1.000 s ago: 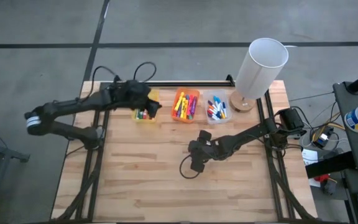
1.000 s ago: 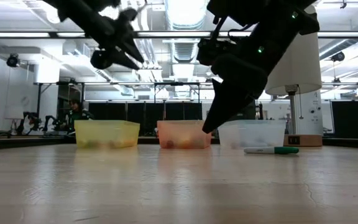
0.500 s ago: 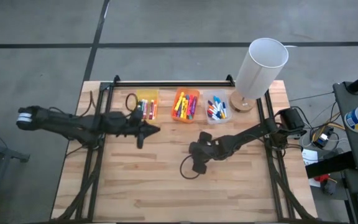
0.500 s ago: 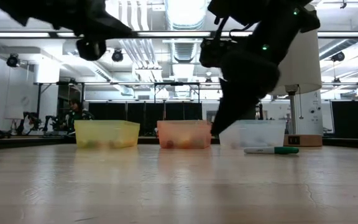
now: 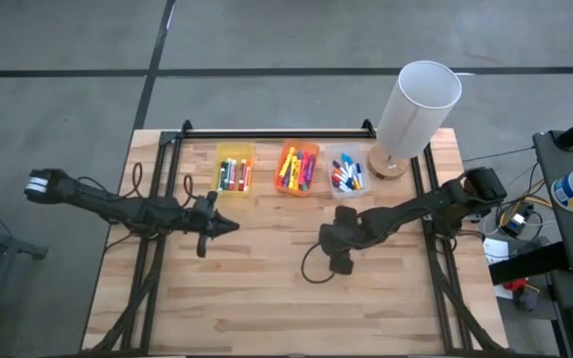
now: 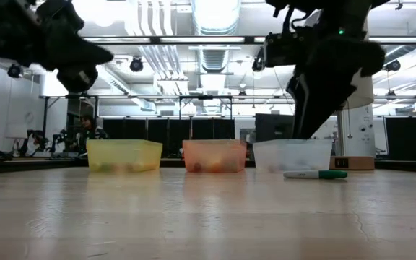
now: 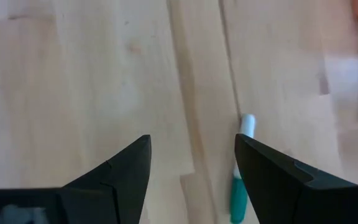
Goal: Pick & Place Markers
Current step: Put the green mini marker into the yellow bin
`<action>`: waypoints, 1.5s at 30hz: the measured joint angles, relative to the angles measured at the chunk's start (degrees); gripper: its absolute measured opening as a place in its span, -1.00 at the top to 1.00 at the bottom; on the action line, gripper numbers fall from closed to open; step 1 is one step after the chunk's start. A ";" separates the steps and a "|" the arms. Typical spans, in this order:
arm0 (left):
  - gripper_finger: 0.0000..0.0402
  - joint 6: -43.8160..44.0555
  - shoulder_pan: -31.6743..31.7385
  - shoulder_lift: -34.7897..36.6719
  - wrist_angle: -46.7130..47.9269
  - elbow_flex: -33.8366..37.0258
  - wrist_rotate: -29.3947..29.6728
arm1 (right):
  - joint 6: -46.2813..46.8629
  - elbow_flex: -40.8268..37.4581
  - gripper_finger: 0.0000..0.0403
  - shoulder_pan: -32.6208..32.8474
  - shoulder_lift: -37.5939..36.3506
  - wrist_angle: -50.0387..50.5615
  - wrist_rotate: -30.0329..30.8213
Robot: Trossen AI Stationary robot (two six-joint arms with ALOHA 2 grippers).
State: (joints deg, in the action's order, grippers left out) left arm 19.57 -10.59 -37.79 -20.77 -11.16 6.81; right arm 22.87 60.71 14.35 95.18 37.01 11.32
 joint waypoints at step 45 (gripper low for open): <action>0.95 -4.43 -0.02 34.48 19.59 9.60 -0.69 | -6.62 -8.81 0.14 -8.48 2.54 -5.22 -5.96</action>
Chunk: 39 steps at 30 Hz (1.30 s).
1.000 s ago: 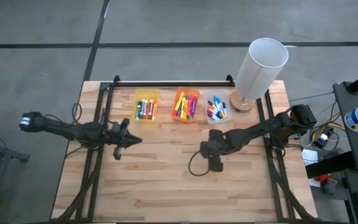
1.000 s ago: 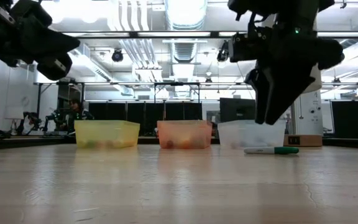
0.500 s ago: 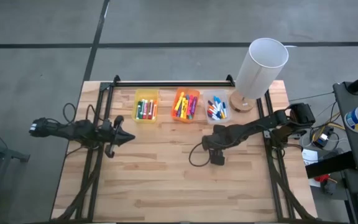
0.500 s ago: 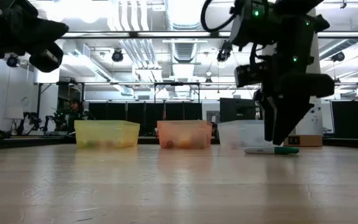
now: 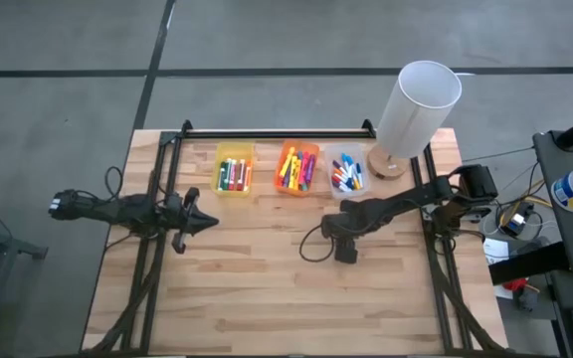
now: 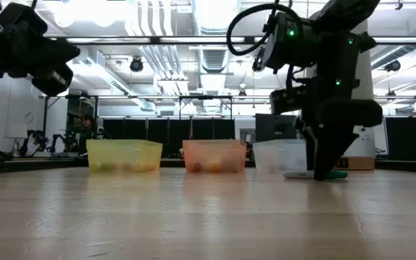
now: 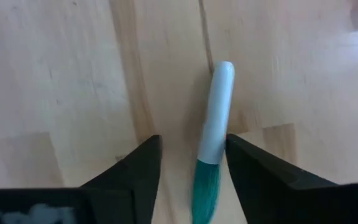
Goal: Pick & Place Markers
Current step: Put the green mini marker into the yellow bin
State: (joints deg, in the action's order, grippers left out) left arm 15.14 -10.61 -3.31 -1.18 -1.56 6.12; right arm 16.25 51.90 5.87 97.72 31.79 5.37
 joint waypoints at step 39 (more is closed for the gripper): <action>0.95 0.07 0.00 -0.70 0.82 0.00 -0.03 | 4.52 36.73 0.87 -24.62 1.06 31.97 17.97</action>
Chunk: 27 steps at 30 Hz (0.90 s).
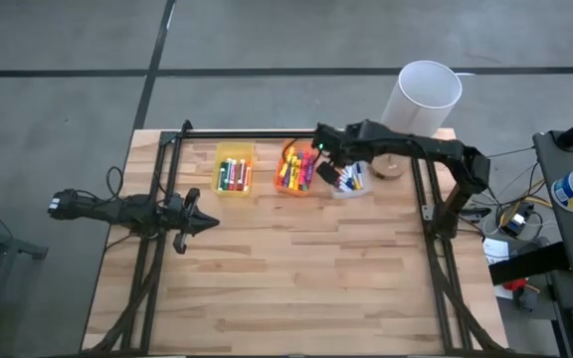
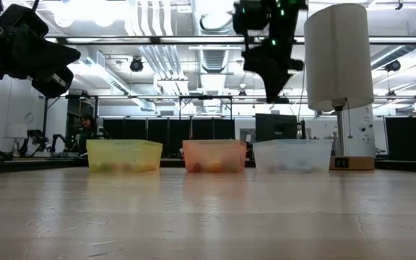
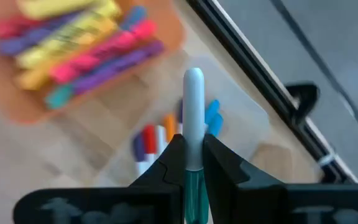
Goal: Pick & Place Markers
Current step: Put the green mini marker into the yellow bin
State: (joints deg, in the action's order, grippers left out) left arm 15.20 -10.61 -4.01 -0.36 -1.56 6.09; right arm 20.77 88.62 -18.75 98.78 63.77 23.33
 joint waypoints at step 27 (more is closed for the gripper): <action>0.95 0.00 0.01 0.02 0.02 0.00 -0.01 | 1.47 -27.65 0.63 -7.18 0.76 -22.70 -10.11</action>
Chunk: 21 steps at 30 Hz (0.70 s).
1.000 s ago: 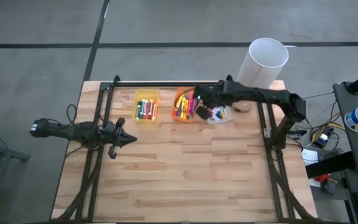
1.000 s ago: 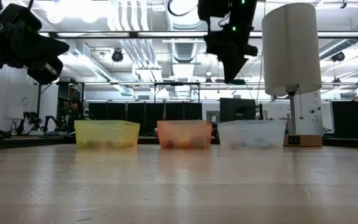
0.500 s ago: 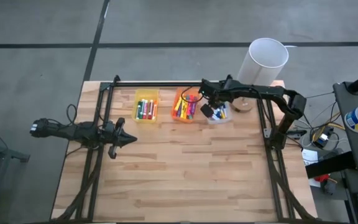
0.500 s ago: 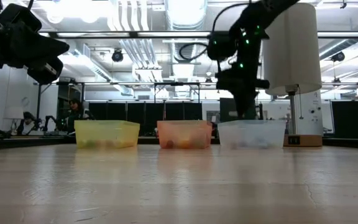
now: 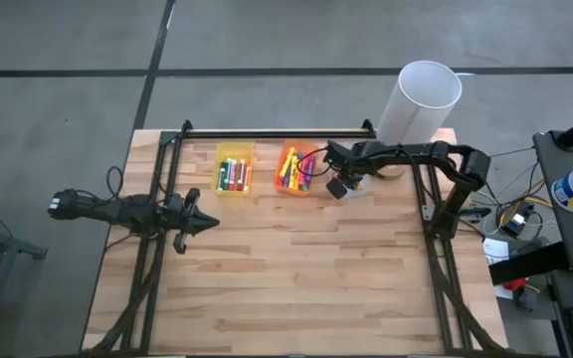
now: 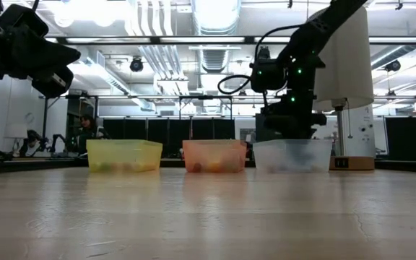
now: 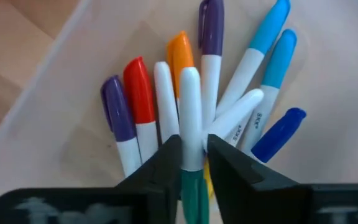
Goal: Pick & Place Markers
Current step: Put the green mini marker into the yellow bin, then return to Home Position
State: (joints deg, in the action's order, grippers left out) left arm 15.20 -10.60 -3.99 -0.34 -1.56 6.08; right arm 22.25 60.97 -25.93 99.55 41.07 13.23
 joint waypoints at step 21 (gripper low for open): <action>0.95 0.00 0.00 0.00 0.00 0.00 -0.01 | -3.00 24.45 -0.14 11.41 -1.36 9.03 -9.78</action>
State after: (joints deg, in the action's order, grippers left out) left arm 15.20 -10.60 -3.99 -0.34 -1.56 6.07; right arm 19.25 85.42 -14.52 98.19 50.10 3.44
